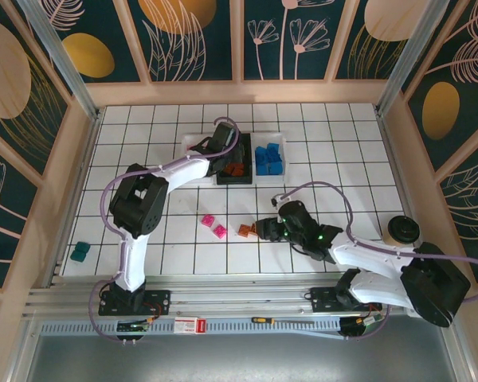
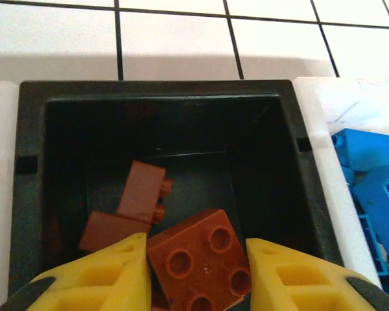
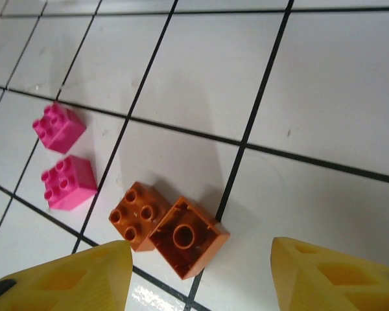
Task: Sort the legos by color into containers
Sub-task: Place the lego in the container, then pick up the lego from the bottom-center of the table.
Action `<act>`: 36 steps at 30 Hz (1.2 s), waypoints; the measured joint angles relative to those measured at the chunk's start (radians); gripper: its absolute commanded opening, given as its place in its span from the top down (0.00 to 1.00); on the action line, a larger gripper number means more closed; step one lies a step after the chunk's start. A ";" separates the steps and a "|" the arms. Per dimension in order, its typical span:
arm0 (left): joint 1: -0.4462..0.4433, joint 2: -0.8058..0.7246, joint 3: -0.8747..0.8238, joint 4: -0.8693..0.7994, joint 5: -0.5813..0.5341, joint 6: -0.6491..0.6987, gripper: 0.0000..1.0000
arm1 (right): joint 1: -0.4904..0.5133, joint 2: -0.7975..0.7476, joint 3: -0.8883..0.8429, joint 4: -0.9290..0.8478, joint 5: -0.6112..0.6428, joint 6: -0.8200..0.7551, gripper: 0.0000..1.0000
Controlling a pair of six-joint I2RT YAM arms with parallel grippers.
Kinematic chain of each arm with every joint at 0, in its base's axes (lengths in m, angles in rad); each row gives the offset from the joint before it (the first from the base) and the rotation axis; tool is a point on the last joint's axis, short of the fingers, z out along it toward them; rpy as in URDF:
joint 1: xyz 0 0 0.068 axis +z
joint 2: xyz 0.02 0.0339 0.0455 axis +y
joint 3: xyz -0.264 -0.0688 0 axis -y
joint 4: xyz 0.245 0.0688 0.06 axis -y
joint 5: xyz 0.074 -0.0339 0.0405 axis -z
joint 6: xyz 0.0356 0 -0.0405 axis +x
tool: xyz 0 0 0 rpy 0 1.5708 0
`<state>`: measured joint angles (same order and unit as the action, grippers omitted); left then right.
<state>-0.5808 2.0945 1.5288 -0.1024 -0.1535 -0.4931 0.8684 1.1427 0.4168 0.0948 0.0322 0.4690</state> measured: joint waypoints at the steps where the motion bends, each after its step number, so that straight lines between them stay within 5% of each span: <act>1: 0.000 0.002 0.009 -0.005 0.006 0.001 0.44 | 0.010 0.013 0.007 -0.003 0.000 -0.003 0.41; 7: -0.001 -0.031 0.007 -0.002 0.044 -0.002 0.19 | 0.053 0.079 0.061 -0.005 0.004 -0.029 0.41; 12: -0.001 -0.232 -0.151 0.043 0.100 -0.015 0.01 | 0.063 0.175 0.139 -0.016 0.002 -0.080 0.42; 22: -0.008 -0.756 -0.623 0.190 0.150 -0.070 0.01 | 0.071 0.436 0.349 -0.059 -0.017 -0.208 0.46; 28: -0.009 -0.901 -0.837 0.169 0.148 -0.107 0.01 | 0.071 0.519 0.391 -0.108 -0.056 -0.253 0.46; 36: -0.009 -0.986 -0.888 0.159 0.141 -0.121 0.01 | 0.105 0.518 0.392 -0.177 -0.055 -0.270 0.44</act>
<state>-0.5900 1.1080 0.6407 0.0566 -0.0128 -0.6140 0.9737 1.6611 0.8085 -0.0818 -0.0227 0.1989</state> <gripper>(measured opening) 0.988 0.577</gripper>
